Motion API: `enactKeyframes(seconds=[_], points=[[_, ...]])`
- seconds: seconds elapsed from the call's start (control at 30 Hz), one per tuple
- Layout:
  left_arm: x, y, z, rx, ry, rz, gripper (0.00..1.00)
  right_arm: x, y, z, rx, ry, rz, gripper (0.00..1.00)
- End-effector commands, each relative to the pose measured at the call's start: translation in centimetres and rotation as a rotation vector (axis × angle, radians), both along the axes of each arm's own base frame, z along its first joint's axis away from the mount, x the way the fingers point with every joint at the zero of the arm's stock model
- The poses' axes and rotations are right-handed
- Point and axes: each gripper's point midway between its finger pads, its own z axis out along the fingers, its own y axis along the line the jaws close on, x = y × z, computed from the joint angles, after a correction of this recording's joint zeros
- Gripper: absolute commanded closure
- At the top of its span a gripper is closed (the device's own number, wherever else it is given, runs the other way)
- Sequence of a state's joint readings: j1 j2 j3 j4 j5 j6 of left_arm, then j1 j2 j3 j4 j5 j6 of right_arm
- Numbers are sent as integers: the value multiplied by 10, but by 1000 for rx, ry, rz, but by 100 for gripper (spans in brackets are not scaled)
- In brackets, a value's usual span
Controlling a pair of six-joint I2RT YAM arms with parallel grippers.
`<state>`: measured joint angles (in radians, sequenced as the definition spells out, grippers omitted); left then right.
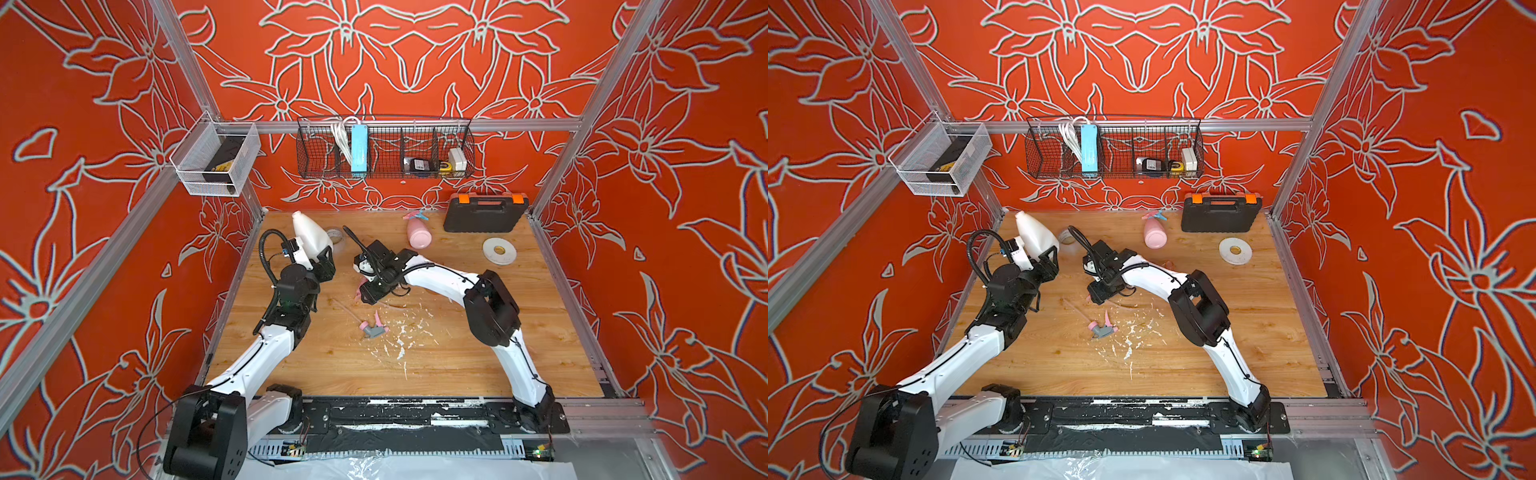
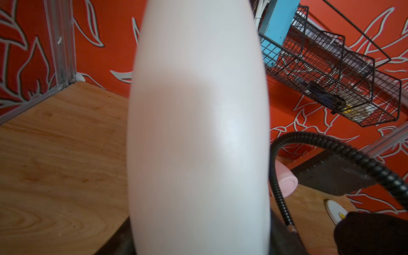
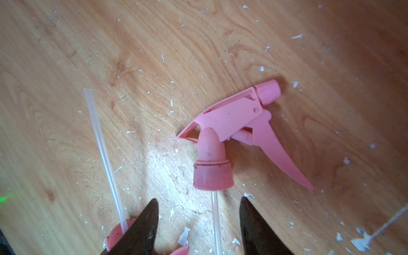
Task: Attach spray nozzles to spray bottles
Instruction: Pick up the spray nozzle from the center of the board.
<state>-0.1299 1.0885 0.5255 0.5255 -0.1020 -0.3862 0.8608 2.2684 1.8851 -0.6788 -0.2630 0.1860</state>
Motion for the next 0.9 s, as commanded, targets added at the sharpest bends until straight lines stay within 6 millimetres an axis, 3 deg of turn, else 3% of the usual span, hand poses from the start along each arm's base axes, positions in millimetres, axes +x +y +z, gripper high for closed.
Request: enactKeyframes(seconds=[0.0,0.27,0.4,0.87], points=[[-1,0,20,-10,-69,-12,43,0,4,-5,-48,-18,37,41],[-2,-3,20,-13,-70,-25,43,4,8,-26,-103,-19,48,42],[-2,-3,21,-13,-75,-26,43,3,10,-27,-113,-32,54,45],[-1,-7,27,-12,-107,-54,42,5,13,-23,-106,-32,38,71]])
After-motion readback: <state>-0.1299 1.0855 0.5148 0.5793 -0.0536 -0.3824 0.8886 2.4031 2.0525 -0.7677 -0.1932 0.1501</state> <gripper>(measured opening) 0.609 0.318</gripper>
